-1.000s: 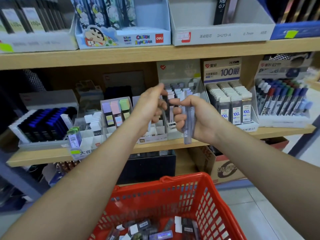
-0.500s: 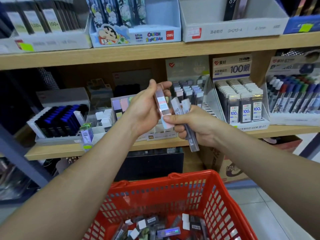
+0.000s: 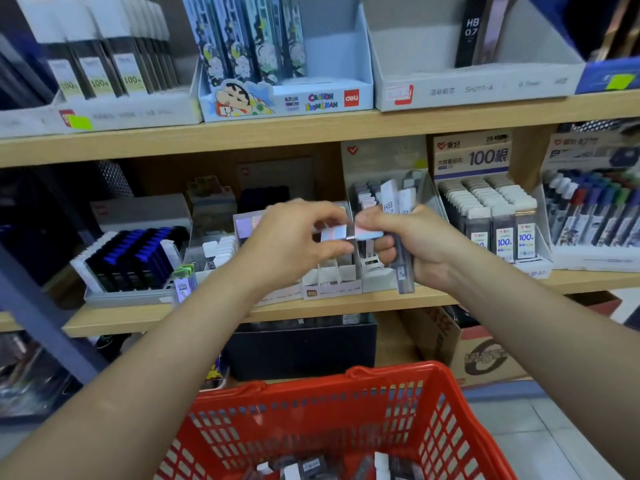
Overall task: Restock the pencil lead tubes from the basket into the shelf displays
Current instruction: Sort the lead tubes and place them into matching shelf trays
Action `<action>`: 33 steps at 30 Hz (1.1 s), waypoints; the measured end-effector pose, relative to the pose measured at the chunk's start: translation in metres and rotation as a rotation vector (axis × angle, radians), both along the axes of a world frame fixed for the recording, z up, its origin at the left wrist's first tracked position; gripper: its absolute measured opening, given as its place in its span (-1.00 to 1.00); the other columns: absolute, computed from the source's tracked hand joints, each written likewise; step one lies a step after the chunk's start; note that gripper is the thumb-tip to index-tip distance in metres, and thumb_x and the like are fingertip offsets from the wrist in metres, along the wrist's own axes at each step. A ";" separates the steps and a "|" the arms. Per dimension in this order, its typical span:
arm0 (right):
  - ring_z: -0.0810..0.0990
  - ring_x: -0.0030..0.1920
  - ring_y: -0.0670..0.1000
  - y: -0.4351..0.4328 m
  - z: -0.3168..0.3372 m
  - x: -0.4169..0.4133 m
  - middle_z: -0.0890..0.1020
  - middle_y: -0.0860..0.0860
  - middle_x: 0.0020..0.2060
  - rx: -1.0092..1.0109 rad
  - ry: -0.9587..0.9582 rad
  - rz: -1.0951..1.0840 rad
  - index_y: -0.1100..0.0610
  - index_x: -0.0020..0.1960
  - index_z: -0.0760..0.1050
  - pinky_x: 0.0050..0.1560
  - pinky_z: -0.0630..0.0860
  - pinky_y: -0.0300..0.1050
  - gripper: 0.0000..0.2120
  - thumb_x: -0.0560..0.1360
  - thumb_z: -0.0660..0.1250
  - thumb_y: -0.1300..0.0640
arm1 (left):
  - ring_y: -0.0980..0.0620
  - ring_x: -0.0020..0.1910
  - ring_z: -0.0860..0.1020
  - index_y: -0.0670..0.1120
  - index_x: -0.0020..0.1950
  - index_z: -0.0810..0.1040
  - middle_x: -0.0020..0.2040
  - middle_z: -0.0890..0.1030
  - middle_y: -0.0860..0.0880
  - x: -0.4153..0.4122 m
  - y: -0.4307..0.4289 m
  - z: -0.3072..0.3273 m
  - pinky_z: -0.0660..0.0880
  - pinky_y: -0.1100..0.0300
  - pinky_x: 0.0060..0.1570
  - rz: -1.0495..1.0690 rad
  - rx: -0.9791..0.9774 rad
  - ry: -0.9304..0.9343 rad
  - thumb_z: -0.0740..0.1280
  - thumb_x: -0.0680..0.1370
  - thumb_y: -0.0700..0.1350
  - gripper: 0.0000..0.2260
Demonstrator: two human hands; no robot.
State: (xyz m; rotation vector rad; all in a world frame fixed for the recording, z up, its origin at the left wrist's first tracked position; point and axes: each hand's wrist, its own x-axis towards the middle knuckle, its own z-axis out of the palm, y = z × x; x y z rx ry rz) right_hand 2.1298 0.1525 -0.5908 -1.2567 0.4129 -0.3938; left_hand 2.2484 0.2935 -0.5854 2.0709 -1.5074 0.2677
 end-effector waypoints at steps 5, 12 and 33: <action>0.41 -0.48 -0.12 0.007 -0.003 0.008 0.56 0.04 -0.31 0.012 0.000 -0.022 0.20 0.02 0.56 -0.54 0.38 -0.31 -0.69 0.40 0.50 0.03 | 0.13 -0.18 0.62 0.11 0.30 0.46 -0.16 0.67 0.10 -0.013 -0.002 -0.002 0.59 0.06 -0.08 0.012 -0.017 0.223 0.50 0.41 0.03 -0.51; 0.43 -0.43 -0.11 0.008 -0.008 0.007 0.63 0.06 -0.18 -0.086 0.118 0.103 0.20 0.18 0.57 -0.52 0.38 -0.28 -0.65 0.46 0.47 0.06 | -0.11 0.01 0.67 -0.05 0.27 0.48 -0.06 0.70 -0.20 0.005 0.006 -0.005 0.62 0.06 0.00 -0.172 -0.324 1.116 0.36 0.50 -0.30 -0.63; 0.44 -0.46 -0.11 0.008 -0.026 0.016 0.68 0.11 -0.18 -0.006 0.175 0.264 0.21 0.22 0.55 -0.52 0.40 -0.30 -0.64 0.46 0.43 0.12 | -0.03 -0.10 0.69 -0.11 0.15 0.55 -0.09 0.70 -0.12 0.054 0.023 0.004 0.59 0.24 -0.20 -0.023 -0.578 1.081 0.45 0.35 -0.21 -0.62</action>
